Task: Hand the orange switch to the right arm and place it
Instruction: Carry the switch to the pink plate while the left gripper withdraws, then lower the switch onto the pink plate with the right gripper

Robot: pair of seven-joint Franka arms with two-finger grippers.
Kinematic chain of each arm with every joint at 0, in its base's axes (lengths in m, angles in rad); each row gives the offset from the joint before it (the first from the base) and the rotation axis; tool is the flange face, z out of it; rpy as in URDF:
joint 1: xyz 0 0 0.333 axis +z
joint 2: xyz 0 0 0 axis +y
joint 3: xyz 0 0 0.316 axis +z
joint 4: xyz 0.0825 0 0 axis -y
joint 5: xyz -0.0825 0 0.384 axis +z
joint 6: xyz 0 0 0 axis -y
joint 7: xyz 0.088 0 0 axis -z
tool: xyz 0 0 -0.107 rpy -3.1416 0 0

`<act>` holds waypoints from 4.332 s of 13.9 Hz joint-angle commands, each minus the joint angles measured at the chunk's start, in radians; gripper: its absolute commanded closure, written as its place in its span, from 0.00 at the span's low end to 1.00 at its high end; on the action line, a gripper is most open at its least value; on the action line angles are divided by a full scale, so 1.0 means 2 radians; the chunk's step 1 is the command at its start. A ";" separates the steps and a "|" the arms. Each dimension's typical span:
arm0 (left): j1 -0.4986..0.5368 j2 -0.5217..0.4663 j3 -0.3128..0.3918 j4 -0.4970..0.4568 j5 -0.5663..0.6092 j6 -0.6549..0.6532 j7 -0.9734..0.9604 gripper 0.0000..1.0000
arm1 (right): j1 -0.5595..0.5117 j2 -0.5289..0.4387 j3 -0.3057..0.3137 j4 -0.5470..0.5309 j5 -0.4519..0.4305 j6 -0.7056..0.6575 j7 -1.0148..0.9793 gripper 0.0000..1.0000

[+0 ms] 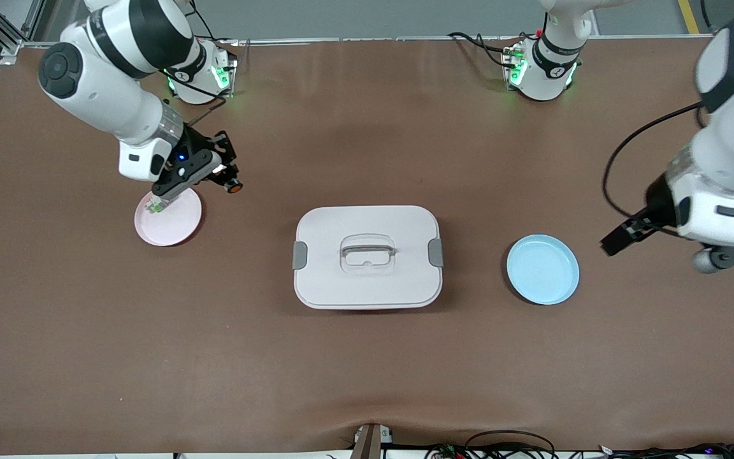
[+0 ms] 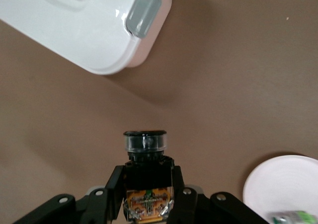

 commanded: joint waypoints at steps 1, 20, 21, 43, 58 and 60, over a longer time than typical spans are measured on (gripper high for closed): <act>0.019 -0.020 -0.004 -0.010 0.008 -0.038 0.049 0.00 | -0.029 -0.018 0.008 -0.009 -0.025 -0.026 -0.068 1.00; -0.081 -0.193 0.187 -0.180 -0.085 0.002 0.264 0.00 | -0.142 -0.041 -0.003 -0.212 -0.077 0.205 -0.468 1.00; -0.086 -0.194 0.189 -0.180 -0.085 -0.002 0.264 0.00 | -0.147 -0.040 -0.003 -0.222 -0.077 0.224 -0.487 1.00; -0.119 -0.191 0.213 -0.175 -0.083 -0.002 0.293 0.00 | -0.194 0.137 -0.003 -0.253 0.251 0.390 -0.960 1.00; -0.115 -0.189 0.203 -0.174 -0.082 -0.001 0.292 0.00 | -0.175 0.177 -0.002 -0.213 0.252 0.416 -0.950 0.00; -0.115 -0.189 0.203 -0.173 -0.082 -0.001 0.292 0.00 | -0.176 0.174 -0.003 -0.211 0.252 0.413 -0.951 0.00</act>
